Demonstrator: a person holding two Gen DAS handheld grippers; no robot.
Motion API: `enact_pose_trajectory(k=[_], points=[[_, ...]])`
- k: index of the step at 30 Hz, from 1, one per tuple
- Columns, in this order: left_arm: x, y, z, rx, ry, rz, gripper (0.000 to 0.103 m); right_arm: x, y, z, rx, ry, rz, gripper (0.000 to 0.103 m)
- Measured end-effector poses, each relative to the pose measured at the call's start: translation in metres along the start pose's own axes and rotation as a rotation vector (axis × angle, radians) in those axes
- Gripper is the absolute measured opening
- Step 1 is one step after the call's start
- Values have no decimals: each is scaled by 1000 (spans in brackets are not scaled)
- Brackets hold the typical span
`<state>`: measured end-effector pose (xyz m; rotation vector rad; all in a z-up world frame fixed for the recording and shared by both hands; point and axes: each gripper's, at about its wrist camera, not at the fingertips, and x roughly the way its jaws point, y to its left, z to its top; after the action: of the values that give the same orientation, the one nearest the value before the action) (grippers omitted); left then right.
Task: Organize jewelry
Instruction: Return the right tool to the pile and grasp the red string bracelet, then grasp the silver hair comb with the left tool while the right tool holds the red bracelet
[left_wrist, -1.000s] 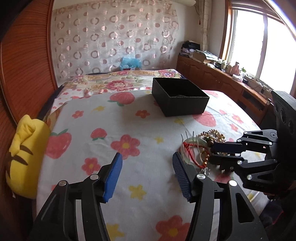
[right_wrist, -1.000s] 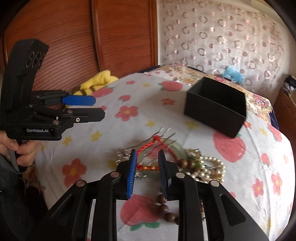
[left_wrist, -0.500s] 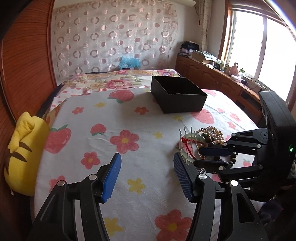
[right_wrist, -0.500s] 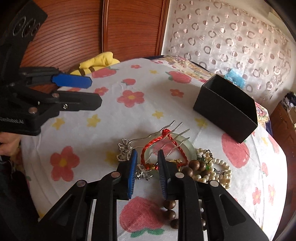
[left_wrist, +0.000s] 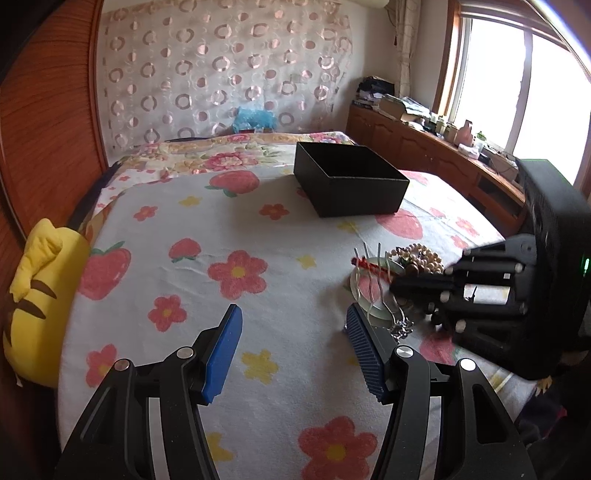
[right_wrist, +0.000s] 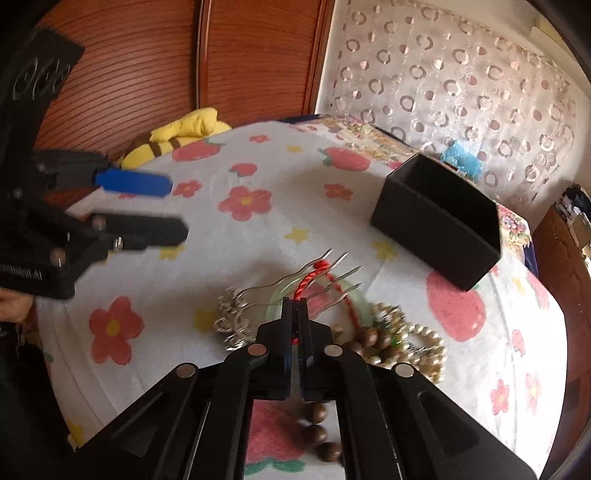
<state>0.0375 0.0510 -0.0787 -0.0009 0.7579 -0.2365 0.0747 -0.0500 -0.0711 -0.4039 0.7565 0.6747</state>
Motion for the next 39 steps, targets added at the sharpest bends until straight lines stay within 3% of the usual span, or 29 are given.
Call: enact_pose_trajectory(k=[10,24,32,39], points=[[13,-15,-2,20,34,-47,57,-13,-52,18,122,-80,-53,3],[35,-47,3,73,77,-101,69,-37,-71,2,179,-123,-104,3],[57,-61,3,113,135,-86,69,-47,-80,-14,222,-131,-112,3],[66,-69,7,156,140,-49,70,-47,-83,-20,236,-128,-112,3]])
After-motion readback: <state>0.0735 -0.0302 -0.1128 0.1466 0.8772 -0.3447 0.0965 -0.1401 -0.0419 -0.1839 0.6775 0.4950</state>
